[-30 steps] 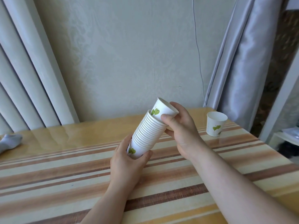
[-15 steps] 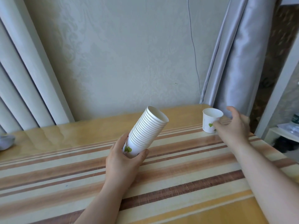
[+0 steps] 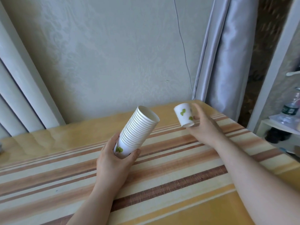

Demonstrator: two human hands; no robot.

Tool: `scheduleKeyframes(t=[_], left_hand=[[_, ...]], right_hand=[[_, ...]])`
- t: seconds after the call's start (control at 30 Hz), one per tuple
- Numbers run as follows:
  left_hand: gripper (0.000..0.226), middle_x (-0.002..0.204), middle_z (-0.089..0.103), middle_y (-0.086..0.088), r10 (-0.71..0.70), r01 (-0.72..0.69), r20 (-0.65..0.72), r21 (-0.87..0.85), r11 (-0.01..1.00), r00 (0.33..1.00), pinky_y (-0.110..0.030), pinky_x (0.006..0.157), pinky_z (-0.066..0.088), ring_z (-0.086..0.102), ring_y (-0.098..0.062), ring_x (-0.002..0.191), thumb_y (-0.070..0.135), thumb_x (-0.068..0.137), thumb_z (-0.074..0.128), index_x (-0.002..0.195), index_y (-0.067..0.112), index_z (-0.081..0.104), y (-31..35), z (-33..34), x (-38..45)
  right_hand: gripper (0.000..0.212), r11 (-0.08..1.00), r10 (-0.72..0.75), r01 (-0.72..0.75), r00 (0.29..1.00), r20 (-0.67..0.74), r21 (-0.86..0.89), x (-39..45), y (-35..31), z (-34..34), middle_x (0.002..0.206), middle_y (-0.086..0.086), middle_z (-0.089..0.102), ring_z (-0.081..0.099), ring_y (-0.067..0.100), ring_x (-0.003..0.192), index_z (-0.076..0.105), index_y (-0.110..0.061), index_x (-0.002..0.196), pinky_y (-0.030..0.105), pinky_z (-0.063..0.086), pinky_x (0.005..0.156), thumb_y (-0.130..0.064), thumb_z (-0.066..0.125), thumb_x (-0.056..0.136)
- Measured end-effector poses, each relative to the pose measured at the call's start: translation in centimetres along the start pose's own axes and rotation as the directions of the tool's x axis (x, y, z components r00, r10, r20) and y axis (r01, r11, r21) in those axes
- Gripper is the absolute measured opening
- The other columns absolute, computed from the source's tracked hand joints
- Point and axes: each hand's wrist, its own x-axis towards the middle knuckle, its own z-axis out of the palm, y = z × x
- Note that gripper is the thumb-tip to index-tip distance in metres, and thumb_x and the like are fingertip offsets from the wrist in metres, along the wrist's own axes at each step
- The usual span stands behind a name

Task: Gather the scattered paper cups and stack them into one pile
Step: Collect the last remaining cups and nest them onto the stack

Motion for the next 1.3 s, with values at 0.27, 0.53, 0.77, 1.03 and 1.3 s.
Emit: scheduleKeyframes(t=[0.27,0.53,0.77,1.03,1.3], left_hand=[[0.073,0.121,0.074,0.021,-0.022,0.022,-0.010,-0.040,0.999,1.000,-0.038,0.096,0.058,0.069,-0.004,0.112,0.050,0.071,0.091,0.138,0.050,0.061,-0.7,0.2,0.1],[0.066,0.115,0.074,0.025,-0.052,0.050,-0.030,-0.072,0.996,0.998,-0.036,0.092,0.059,0.069,0.001,0.106,0.054,0.069,0.088,0.128,0.060,0.059,-1.1,0.1,0.6],[0.072,0.120,0.073,0.019,-0.034,0.034,0.006,-0.014,0.999,0.999,-0.043,0.096,0.060,0.069,-0.006,0.111,0.055,0.071,0.088,0.137,0.053,0.060,-0.1,-0.2,0.3],[0.075,0.124,0.073,0.016,-0.008,0.008,0.022,0.012,1.000,1.000,-0.048,0.101,0.058,0.068,-0.013,0.116,0.050,0.072,0.091,0.141,0.046,0.062,0.5,-0.4,-0.1],[0.070,0.120,0.074,0.017,0.015,-0.015,0.019,-0.008,1.000,1.000,-0.042,0.097,0.059,0.068,-0.007,0.112,0.046,0.072,0.092,0.137,0.050,0.064,0.1,-0.3,0.1]], right_hand=[[0.046,0.937,0.161,-0.120,0.982,0.100,-0.329,6.1,-6.7,-0.4,0.120,-0.002,0.058,0.064,0.026,0.099,0.054,-0.031,0.110,0.043,0.054,0.077,-0.060,0.056,0.074],[0.075,0.960,0.193,-0.153,0.968,0.160,-0.233,7.0,-5.8,6.7,0.132,0.008,0.067,0.063,0.039,0.118,0.041,-0.039,0.152,0.040,0.051,0.092,-0.055,0.071,0.085],[0.042,0.028,0.399,-0.307,0.876,0.271,0.951,0.3,-7.3,3.6,0.112,0.001,0.072,0.071,0.021,0.087,0.067,-0.031,0.124,0.029,0.049,0.067,-0.030,0.076,0.083],[0.057,0.144,0.003,-0.064,0.998,0.065,0.987,-3.6,-13.8,0.5,0.115,0.006,0.076,0.078,0.021,0.099,0.062,-0.018,0.138,0.042,0.064,0.086,-0.006,0.083,0.087],[0.078,0.271,0.032,-0.061,0.998,0.054,0.961,-4.3,-14.5,2.9,0.111,-0.003,0.076,0.078,0.018,0.098,0.048,-0.028,0.135,0.046,0.061,0.094,-0.013,0.098,0.076]])
